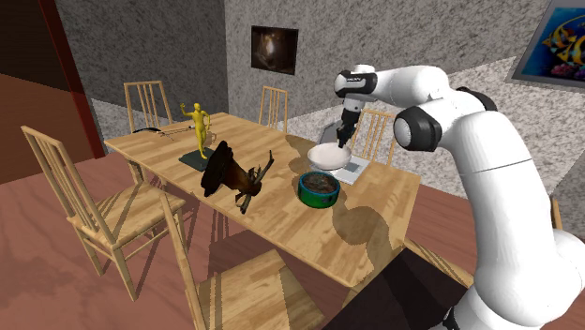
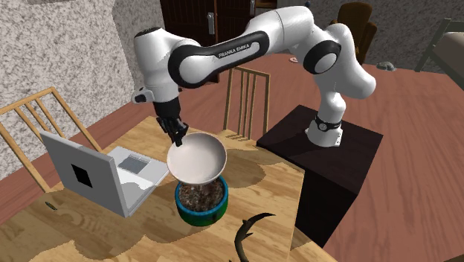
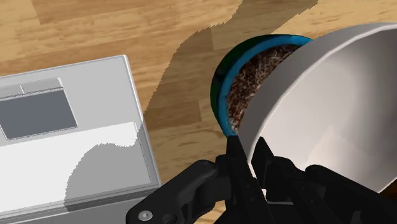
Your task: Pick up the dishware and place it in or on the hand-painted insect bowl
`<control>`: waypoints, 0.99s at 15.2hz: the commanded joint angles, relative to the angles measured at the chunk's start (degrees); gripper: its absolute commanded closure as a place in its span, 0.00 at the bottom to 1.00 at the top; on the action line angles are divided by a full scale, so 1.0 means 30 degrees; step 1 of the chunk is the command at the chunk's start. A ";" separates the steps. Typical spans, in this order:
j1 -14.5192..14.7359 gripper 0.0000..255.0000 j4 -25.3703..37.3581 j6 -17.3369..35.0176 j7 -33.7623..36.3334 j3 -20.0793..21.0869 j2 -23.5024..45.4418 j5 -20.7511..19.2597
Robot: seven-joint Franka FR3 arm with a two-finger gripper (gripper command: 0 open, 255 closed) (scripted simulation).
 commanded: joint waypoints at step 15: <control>0.0620 1.00 -0.2428 0.3224 -0.0231 0.0333 0.0896 0.0444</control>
